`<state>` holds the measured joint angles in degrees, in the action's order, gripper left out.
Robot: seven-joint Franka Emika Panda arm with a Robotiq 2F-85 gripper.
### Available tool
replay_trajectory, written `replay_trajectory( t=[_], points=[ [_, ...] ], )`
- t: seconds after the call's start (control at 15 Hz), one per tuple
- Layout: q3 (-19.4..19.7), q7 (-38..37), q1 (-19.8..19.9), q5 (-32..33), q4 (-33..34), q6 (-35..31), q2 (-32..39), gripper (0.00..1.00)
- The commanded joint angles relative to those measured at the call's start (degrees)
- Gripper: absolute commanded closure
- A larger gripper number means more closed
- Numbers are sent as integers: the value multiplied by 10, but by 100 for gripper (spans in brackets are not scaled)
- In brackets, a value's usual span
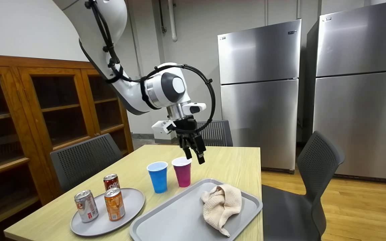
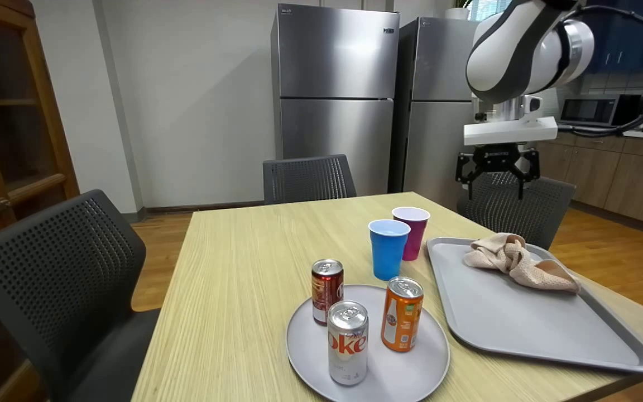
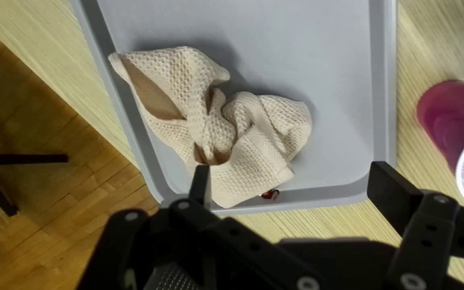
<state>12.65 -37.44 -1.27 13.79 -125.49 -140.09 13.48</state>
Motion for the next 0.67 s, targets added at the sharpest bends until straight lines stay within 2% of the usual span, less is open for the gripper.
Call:
replay_trajectory(
  t=[0.0, 0.27, 0.33, 0.6],
  points=[
    [6, -12, 13, 16, -33, -9, -18, 0],
    [19, -34, 15, 30, -43, -8, -19, 0],
    [11, -10, 20, 13, -24, -1, 0, 0],
    [14, -16, 20, 18, -26, -1, 0, 0]
  ],
)
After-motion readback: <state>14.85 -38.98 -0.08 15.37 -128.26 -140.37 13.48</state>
